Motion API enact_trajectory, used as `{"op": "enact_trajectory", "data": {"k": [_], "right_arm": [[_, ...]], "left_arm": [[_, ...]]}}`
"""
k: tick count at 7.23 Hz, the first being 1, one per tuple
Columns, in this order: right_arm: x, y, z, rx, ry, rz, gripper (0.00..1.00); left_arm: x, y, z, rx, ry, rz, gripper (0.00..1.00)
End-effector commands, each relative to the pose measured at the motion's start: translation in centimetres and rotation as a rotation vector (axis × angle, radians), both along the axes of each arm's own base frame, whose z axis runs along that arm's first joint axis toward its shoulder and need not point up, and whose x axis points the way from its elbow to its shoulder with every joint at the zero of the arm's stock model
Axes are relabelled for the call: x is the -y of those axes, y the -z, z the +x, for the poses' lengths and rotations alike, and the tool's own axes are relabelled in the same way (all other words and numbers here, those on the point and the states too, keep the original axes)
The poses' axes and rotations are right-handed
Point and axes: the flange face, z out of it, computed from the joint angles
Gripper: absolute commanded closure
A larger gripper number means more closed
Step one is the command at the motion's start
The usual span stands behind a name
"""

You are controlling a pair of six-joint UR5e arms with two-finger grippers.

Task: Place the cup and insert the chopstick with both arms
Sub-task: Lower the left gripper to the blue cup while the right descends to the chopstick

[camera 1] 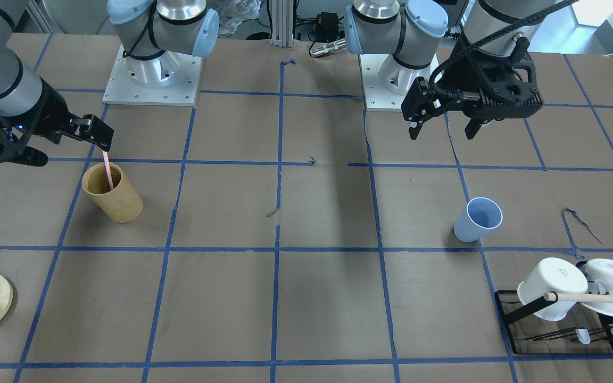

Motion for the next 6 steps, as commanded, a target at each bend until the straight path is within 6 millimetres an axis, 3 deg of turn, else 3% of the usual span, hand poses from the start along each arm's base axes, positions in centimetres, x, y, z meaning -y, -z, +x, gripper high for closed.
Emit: {"op": "enact_trajectory", "data": {"k": [1, 2, 3, 4, 5, 6], "right_arm": [[-2.5, 5.7, -1.9, 0.037, 0.063, 0.138, 0.00], [-3.0, 6.0, -1.8, 0.051, 0.062, 0.182, 0.00], [-3.1, 6.8, -1.7, 0.068, 0.048, 0.224, 0.00], [-3.0, 6.6, -1.8, 0.061, 0.058, 0.221, 0.16], [-3.0, 6.6, -1.8, 0.063, 0.061, 0.221, 0.33], [-2.9, 6.6, -1.8, 0.062, 0.062, 0.219, 0.50]], "left_arm": [[1.6, 4.8, 1.8, -0.002, 0.055, 0.091, 0.00], [2.3, 9.3, 3.5, 0.002, 0.097, 0.103, 0.00], [2.2, 15.0, 6.4, 0.009, 0.083, 0.128, 0.00], [1.6, 19.8, 9.6, 0.032, 0.072, 0.111, 0.00], [1.0, 22.1, 11.8, 0.025, 0.109, 0.124, 0.00], [1.2, 23.4, 13.2, 0.018, 0.114, 0.139, 0.06]]}}
